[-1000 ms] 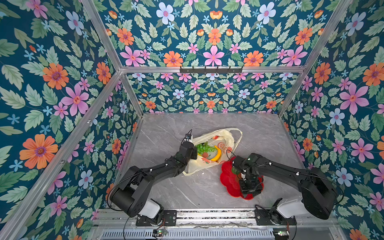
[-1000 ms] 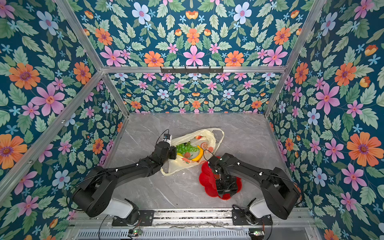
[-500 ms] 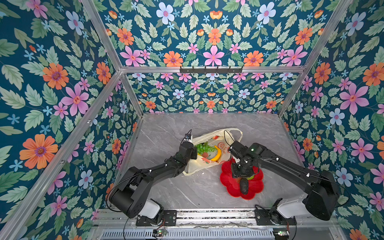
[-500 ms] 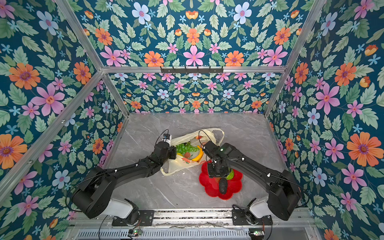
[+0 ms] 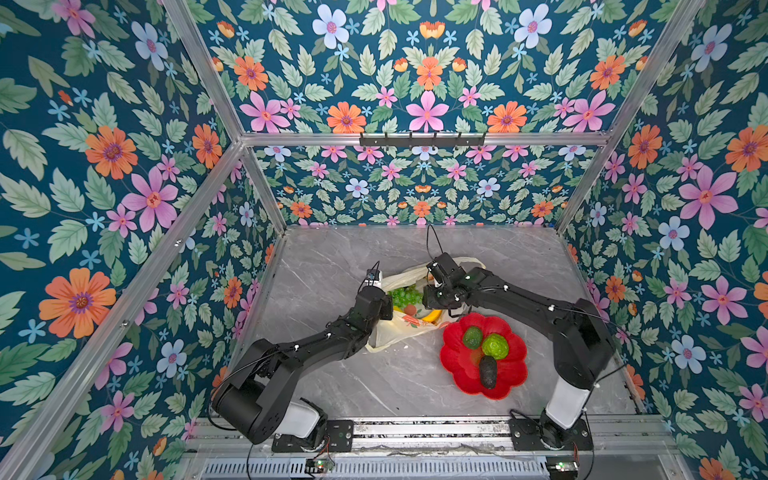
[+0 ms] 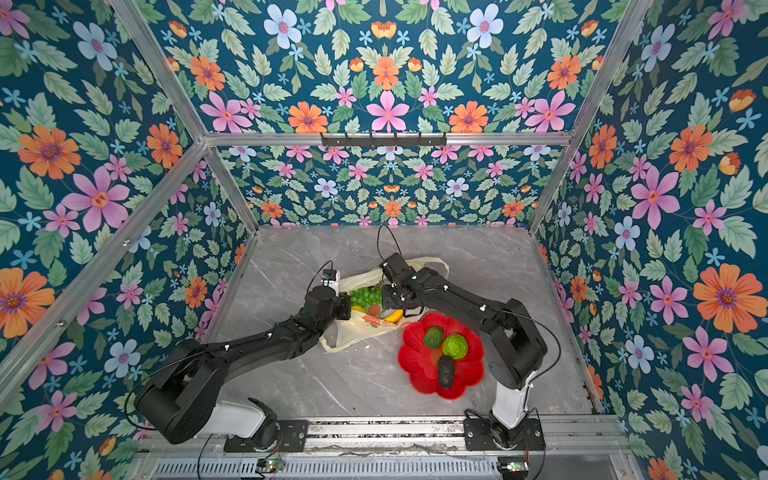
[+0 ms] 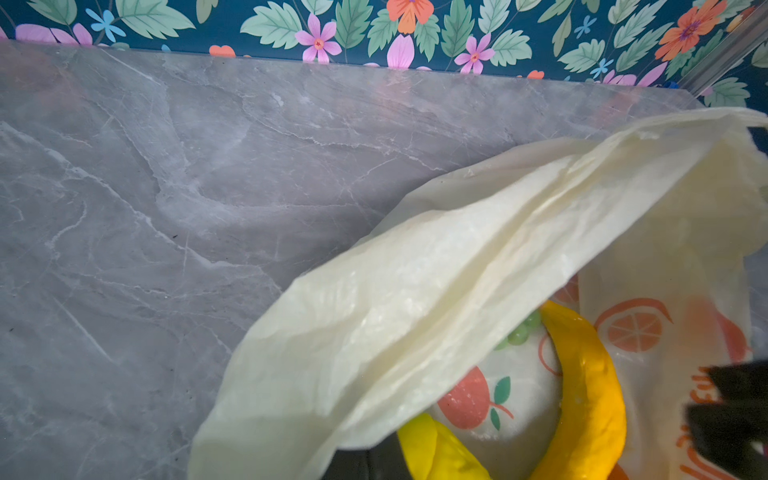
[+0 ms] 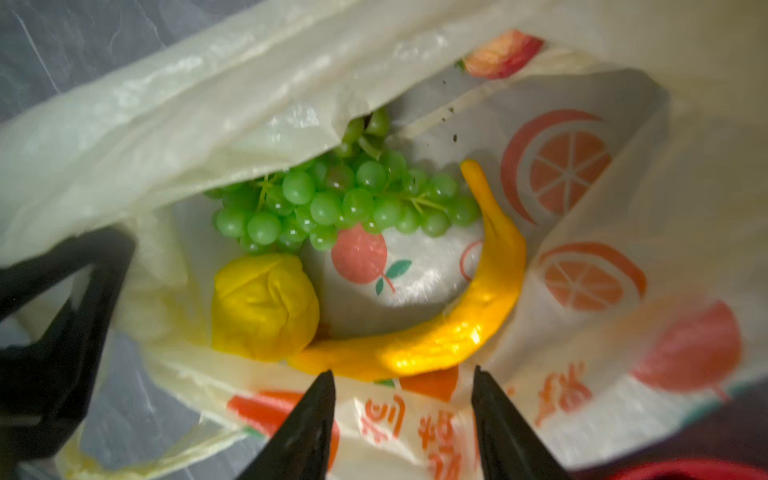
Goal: Take the fake fruits out of the plastic bag
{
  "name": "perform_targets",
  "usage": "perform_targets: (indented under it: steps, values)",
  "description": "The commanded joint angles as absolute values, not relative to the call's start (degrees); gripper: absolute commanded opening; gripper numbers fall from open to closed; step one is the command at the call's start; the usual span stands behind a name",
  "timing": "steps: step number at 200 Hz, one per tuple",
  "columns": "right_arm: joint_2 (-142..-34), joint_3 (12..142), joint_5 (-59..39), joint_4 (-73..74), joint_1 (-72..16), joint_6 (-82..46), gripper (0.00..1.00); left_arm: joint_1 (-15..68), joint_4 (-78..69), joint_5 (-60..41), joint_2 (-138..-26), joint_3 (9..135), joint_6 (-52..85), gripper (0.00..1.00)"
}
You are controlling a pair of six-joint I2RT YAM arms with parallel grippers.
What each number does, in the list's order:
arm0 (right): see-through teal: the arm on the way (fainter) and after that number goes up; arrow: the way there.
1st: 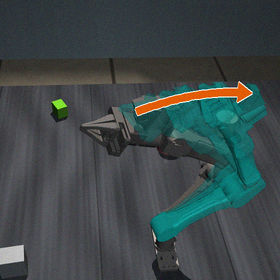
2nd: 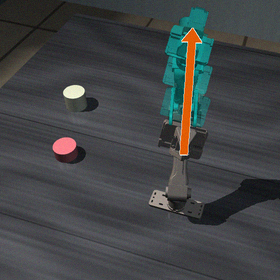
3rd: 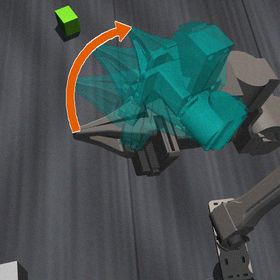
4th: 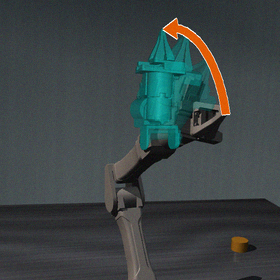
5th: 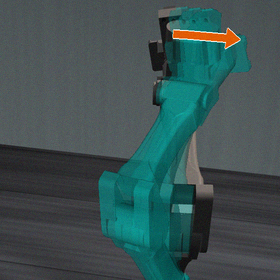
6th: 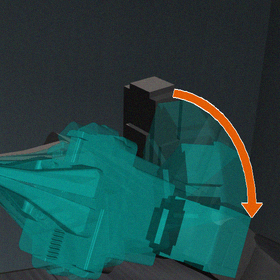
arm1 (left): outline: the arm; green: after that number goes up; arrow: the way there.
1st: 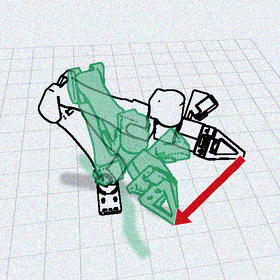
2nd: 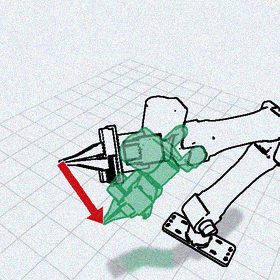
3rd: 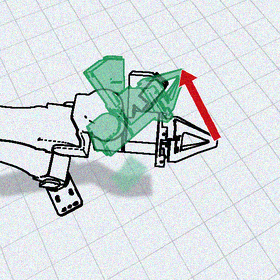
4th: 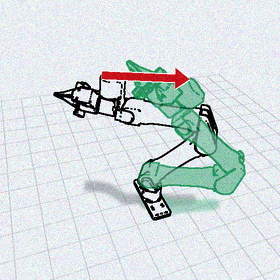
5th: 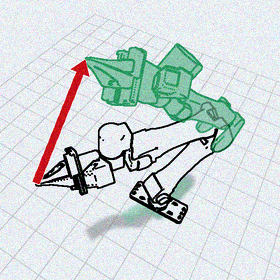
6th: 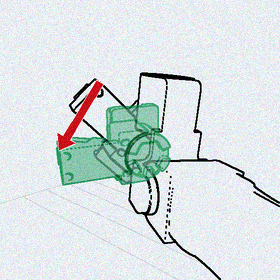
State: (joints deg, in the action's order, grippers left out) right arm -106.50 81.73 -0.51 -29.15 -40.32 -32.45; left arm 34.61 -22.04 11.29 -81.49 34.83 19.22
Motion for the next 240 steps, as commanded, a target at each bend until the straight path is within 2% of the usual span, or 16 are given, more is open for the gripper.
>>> perform_targets:
  steps: [1,92,183,240]
  values:
    - [-110.85,85.38,-1.30,-23.39,-39.75,-30.94,0.55,34.52,-23.63,11.45,-81.07,34.76,19.58,0.00]
    - [-124.41,100.00,-3.14,-21.02,-37.34,-29.71,0.54,34.50,-23.66,11.43,-80.37,34.52,19.43,0.00]
    - [-130.82,107.34,-4.44,-22.84,-36.43,-27.59,0.66,34.54,-23.47,11.80,-80.54,34.62,19.21,0.00]
    - [-134.97,112.30,-7.88,-25.85,-35.68,-25.58,0.68,34.54,-23.29,11.78,-80.87,34.87,19.14,0.00]
